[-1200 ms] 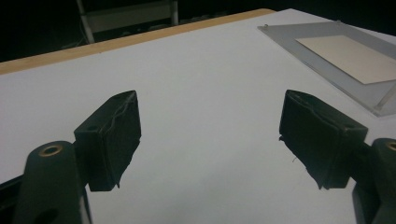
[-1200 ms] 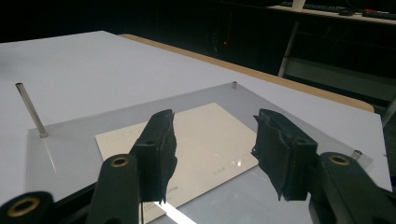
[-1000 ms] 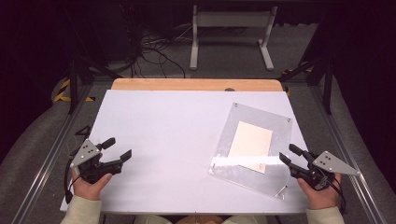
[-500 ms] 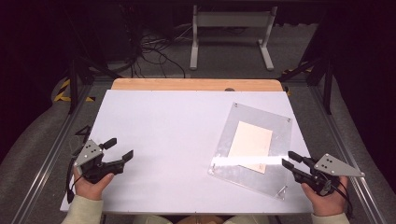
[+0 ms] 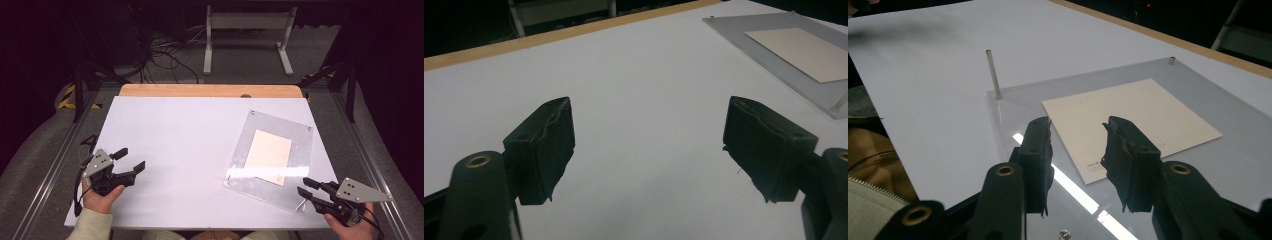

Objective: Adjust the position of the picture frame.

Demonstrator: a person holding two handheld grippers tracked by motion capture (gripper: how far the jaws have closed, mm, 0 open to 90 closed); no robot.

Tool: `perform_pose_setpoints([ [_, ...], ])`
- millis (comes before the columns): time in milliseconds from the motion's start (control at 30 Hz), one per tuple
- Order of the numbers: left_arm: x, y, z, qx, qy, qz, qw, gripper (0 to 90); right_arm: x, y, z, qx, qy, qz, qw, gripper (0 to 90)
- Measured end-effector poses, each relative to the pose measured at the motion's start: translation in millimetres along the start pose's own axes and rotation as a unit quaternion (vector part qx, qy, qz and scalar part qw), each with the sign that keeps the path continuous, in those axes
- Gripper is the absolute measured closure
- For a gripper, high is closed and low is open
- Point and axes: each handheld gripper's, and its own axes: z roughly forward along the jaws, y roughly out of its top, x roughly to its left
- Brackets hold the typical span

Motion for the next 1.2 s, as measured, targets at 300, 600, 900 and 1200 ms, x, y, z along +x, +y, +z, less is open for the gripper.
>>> perform_pose_setpoints([
  [300,-0.7,2.9,8.7,0.002,-0.011,-0.001,0.9999,21.3,4.1,-10.4,-3.1,0.029,0.005,0.012,0.9995,62.1],
  [600,-1.7,5.9,17.2,0.005,-0.023,0.003,0.9997,21.4,4.1,-22.6,-2.2,0.062,0.004,0.023,0.9978,65.7],
  [900,-2.7,7.6,22.5,0.008,-0.033,0.003,0.9994,21.4,5.7,-35.5,7.9,0.121,0.009,0.024,0.9924,83.2],
  [1200,-3.6,6.4,23.4,0.011,-0.029,0.002,0.9995,21.5,19.7,-20.8,16.6,0.128,0.017,0.005,0.9917,84.8],
])
